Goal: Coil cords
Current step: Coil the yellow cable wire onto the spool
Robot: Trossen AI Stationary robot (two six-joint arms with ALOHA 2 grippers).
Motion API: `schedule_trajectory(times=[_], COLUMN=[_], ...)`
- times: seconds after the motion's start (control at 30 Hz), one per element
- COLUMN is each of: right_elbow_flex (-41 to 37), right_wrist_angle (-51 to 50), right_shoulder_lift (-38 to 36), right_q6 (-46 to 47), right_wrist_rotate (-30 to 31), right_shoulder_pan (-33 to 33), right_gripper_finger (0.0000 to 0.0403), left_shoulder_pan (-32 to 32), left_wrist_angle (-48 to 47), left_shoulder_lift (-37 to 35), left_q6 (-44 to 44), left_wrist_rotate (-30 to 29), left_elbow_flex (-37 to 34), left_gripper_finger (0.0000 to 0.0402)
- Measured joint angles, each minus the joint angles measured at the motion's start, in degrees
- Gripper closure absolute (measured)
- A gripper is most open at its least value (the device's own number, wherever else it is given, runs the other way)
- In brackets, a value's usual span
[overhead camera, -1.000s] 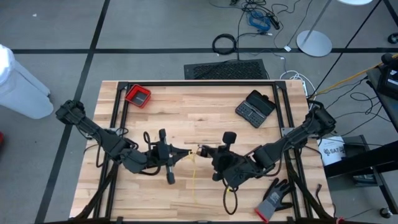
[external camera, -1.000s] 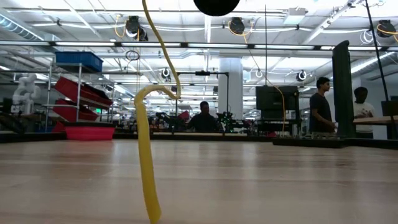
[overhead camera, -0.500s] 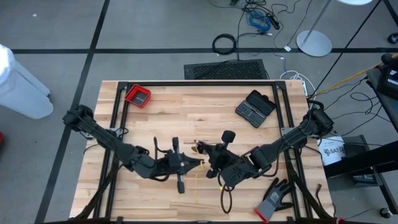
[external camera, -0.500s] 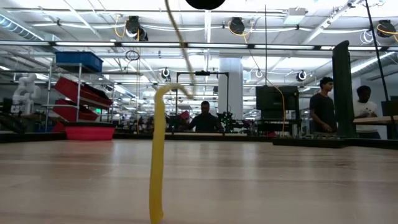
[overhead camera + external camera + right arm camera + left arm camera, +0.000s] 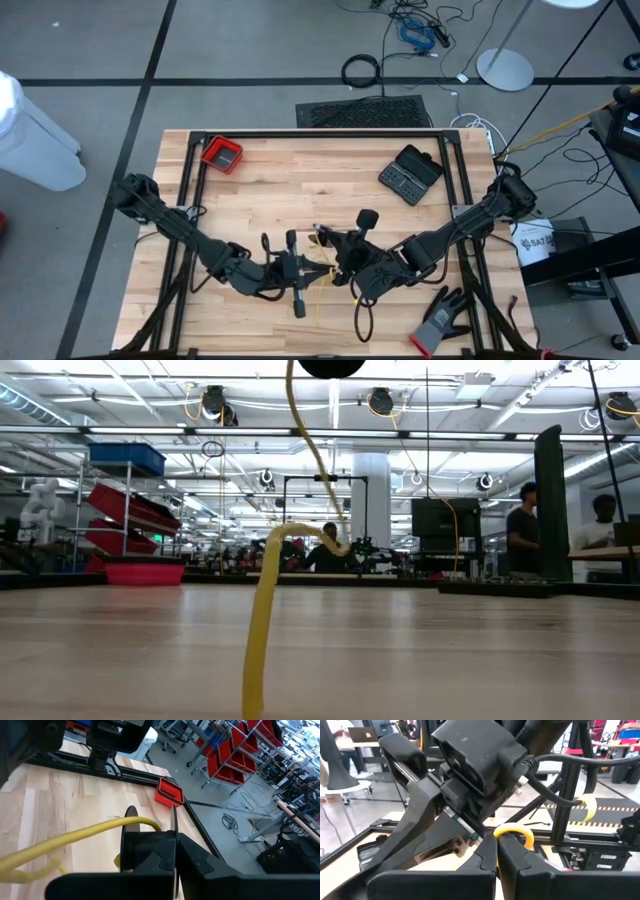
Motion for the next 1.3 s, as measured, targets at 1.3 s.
schedule_trajectory(times=[1.3], right_elbow_flex=[0.0], right_wrist_angle=[-5.7], right_shoulder_lift=[-9.4], right_q6=[9.1], right_wrist_rotate=[-6.0], right_shoulder_pan=[5.1], right_gripper_finger=[0.0403], left_shoulder_pan=[6.2], left_wrist_angle=[-1.2], left_shoulder_lift=[11.6], left_q6=[-6.0], left_wrist_rotate=[4.1], left_elbow_flex=[0.0], left_gripper_finger=[0.04])
